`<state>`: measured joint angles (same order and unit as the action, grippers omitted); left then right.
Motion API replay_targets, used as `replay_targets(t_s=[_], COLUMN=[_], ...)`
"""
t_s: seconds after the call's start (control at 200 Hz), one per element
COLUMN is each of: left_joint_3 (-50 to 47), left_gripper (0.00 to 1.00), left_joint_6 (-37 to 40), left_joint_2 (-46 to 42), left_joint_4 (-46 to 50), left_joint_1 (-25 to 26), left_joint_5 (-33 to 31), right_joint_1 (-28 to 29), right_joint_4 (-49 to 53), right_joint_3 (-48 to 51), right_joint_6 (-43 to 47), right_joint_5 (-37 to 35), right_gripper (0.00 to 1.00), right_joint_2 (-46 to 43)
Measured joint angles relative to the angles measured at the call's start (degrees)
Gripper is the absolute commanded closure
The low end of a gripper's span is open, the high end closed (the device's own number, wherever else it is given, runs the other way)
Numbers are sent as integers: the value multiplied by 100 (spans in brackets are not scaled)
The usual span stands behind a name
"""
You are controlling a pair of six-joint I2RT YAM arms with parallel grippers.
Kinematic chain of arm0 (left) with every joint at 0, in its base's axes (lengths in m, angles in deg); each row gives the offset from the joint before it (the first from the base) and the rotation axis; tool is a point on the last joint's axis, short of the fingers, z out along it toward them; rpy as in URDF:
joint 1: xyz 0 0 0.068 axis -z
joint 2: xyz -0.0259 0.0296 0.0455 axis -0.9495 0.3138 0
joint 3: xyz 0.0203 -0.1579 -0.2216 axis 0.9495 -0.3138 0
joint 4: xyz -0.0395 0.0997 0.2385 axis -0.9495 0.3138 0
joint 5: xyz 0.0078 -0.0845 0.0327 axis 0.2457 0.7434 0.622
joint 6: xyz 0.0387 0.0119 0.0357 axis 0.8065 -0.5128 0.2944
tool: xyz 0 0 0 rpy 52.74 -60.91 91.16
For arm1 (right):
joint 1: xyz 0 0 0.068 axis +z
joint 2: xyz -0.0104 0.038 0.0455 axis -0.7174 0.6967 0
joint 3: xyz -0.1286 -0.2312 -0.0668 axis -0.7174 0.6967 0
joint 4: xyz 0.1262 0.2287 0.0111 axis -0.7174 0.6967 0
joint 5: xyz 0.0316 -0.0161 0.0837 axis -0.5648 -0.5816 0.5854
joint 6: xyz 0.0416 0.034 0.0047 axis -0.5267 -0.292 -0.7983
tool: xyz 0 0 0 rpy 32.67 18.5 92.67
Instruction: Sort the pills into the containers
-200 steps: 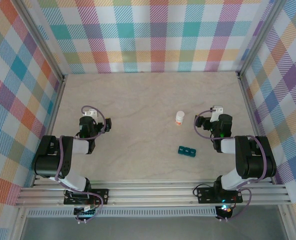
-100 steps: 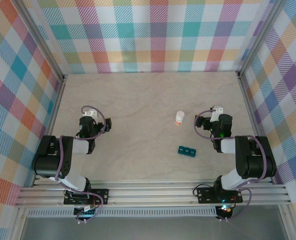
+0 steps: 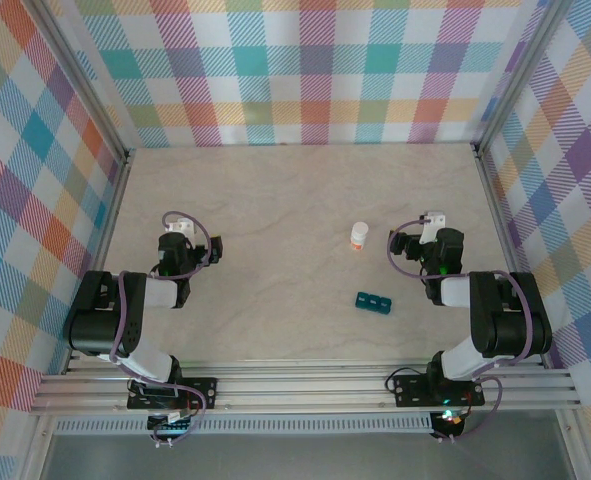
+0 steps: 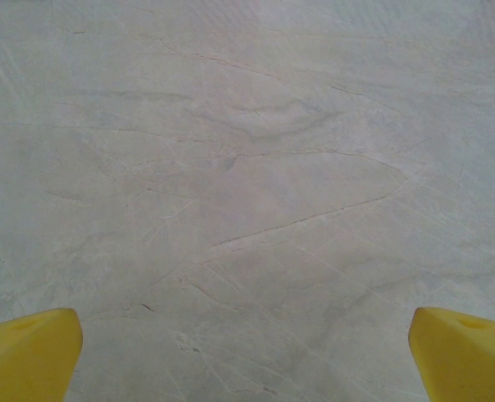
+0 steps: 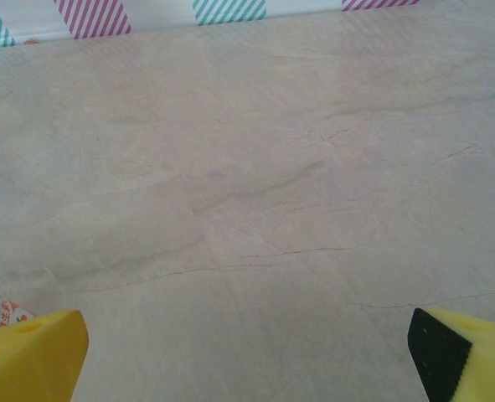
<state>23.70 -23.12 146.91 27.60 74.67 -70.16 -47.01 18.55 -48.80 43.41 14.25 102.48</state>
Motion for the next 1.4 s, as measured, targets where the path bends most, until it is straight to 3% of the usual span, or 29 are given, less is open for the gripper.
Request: replay_targets(t_s=[0.66,1.035,1.4], left_joint_3=[2,942,1386], left_gripper=[0,0,0], left_joint_6=[0,-48,-354], left_joint_2=[0,-549,-1405], left_joint_4=[2,1578,2981], left_joint_1=[2,2,52], left_joint_5=[2,-52,-127], right_joint_1=[0,0,-2], right_joint_4=[39,1773,3816], right_joint_3=[-4,-667,-1425], right_joint_6=[0,-197,-1818], right_joint_5=[0,-221,-481], right_gripper=[1,1,1], right_joint_2=[-13,-1095,-1915])
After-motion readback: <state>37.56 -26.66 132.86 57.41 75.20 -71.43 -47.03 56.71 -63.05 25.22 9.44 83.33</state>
